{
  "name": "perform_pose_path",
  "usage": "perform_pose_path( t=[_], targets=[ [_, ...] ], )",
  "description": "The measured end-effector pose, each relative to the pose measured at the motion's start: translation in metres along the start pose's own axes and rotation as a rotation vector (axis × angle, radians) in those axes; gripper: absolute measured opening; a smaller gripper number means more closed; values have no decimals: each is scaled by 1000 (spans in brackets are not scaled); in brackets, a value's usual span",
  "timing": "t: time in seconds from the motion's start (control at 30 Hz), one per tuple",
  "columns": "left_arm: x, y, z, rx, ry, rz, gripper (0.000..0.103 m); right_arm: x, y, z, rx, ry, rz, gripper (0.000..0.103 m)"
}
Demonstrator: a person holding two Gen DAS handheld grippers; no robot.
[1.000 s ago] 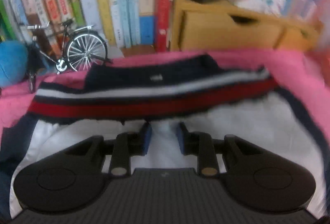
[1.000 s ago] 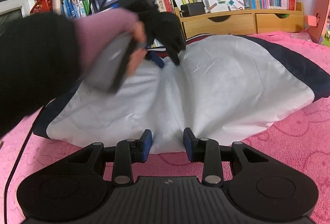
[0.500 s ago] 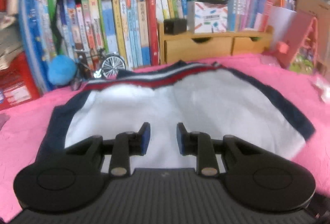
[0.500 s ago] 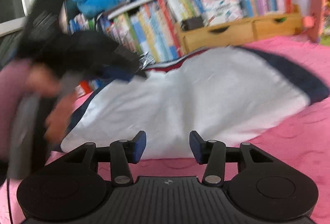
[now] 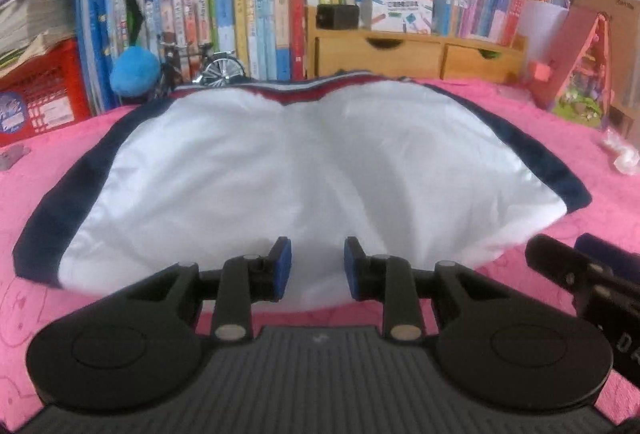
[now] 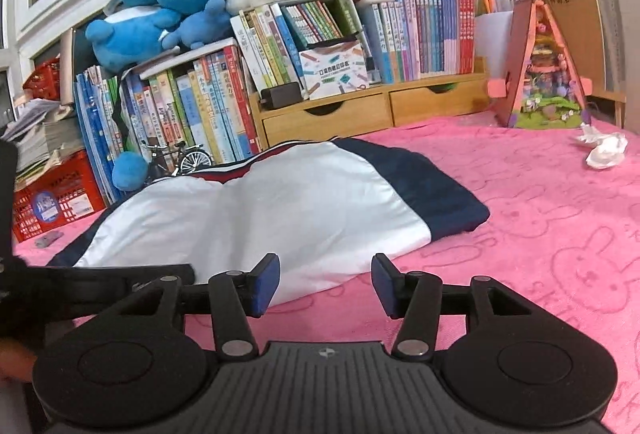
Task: Fold clothes
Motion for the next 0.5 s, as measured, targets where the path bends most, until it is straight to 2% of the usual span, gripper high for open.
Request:
perform_pose_path(
  t=[0.07,0.2,0.33,0.37,0.43,0.5],
  targets=[
    [-13,3,-7,4,5,-51,29,0,1,2,-3,1,-4,55],
    [-72,14,-34,53,31,-326,36,14,2,6,-20,-14,57,61],
    [-157,40,-60,99,-14,-709,39,60,-2,18,-46,4,255,61],
    [-172,47,-60,91,-13,-777,42,72,-4,22,-48,-4,320,61],
    [-197,60,-60,79,-5,-905,42,91,-6,30,-54,-26,431,62],
    [-204,63,-57,94,35,-970,45,102,-7,39,-62,-49,502,63]
  ],
)
Point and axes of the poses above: each gripper's, at about its wrist camera, not at the fingertips, and z roughly the way its jaws point, x to its right, y to its underside, the point moved 5 cm from there along z, roughly the way its jaws point, and after that the axes turned 1 degree about y, right-handed, at the moved point
